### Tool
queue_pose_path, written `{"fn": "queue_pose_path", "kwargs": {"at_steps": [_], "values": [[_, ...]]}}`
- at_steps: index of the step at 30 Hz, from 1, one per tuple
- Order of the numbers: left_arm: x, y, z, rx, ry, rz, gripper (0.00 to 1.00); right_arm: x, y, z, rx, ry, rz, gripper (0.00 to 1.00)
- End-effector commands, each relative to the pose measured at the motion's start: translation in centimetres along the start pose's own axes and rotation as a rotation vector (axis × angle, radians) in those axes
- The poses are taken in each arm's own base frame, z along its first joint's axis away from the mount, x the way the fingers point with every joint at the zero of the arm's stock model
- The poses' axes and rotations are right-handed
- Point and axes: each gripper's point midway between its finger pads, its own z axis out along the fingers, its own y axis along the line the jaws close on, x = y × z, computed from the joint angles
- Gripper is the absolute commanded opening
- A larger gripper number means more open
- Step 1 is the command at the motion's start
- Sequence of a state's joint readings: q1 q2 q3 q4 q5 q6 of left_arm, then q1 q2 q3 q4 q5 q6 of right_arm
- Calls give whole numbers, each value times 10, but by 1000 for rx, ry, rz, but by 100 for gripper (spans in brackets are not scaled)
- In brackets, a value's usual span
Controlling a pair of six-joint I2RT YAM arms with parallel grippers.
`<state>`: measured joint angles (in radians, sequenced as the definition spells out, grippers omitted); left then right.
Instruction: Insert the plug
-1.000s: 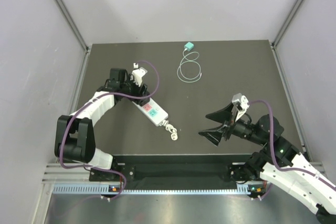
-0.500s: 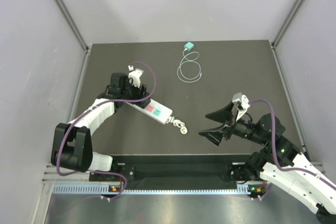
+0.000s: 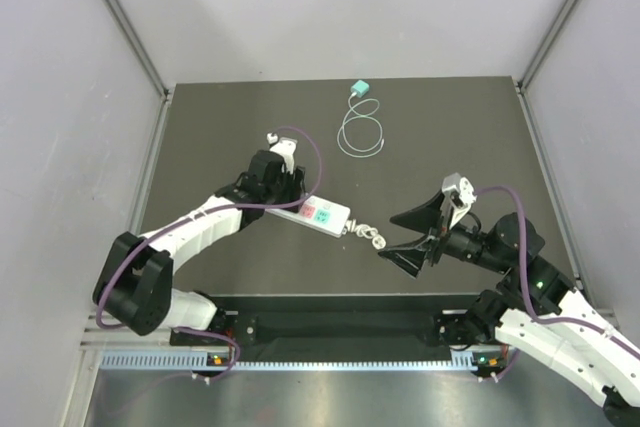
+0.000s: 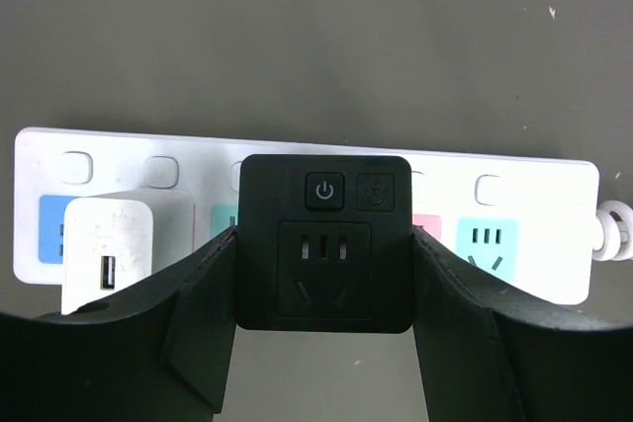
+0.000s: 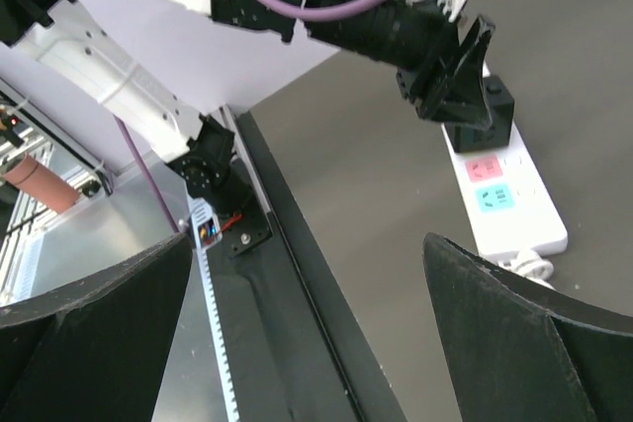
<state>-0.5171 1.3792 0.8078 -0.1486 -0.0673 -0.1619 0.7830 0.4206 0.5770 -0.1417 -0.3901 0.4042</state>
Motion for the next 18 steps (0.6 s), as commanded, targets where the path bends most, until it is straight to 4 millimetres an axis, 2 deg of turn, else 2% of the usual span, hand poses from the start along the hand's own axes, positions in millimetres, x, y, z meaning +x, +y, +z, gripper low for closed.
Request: {"fn": "queue_pose_path", "kwargs": {"at_steps": [1,3,5,9,12,18], "values": [[64,-4,-5,-41,188,-144,0,-30,14,-2,-34,-71,-28,100],[67,-15,-3,-35,195,-158,0,-31,14,-2,-33,-71,-23,100],[71,-17,0,-62,199,-175,0,-31,15,-3,-33,-67,-20,100],[92,-26,9,-96,242,-160,0,-31,13,-2,-24,-65,-19,100],[105,-29,11,-139,248,-153,0,-28,12,-1,-19,-53,-9,100],[118,-33,9,-211,212,-137,0,-24,5,1,9,-37,-12,100]]}}
